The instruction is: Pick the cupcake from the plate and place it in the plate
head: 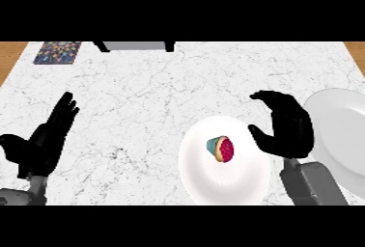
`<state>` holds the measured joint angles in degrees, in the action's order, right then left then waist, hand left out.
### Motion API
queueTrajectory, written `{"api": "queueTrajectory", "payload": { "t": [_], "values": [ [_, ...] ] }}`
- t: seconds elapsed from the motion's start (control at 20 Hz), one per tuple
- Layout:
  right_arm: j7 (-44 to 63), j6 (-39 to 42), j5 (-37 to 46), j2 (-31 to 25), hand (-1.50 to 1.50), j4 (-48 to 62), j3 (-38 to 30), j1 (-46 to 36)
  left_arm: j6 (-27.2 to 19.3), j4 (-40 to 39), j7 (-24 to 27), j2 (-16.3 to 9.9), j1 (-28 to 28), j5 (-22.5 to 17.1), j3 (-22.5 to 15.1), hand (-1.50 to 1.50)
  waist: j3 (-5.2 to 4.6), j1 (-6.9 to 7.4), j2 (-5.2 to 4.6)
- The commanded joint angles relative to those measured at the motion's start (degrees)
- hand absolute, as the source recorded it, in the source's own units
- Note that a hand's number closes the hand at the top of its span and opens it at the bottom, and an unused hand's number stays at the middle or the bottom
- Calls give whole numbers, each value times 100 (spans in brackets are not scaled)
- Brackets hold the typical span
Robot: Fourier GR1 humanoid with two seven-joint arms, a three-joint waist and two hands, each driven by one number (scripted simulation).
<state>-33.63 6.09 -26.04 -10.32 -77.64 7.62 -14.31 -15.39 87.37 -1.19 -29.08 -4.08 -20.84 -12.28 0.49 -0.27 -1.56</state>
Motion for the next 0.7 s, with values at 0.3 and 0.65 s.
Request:
{"api": "queueTrajectory", "payload": {
  "t": [0.3, 0.65],
  "values": [
    [-3370, 1600, 1350, -281, -150, 2445, 173, -54, 81, -606, -496, 189, -618, 30, -76, 0, -29, 137, 66],
    [-3813, 1265, 1988, -484, -150, 3545, 239, -631, 182, -1095, -211, 459, -833, 232, -101, 0, -37, 111, 97]
  ]
}}
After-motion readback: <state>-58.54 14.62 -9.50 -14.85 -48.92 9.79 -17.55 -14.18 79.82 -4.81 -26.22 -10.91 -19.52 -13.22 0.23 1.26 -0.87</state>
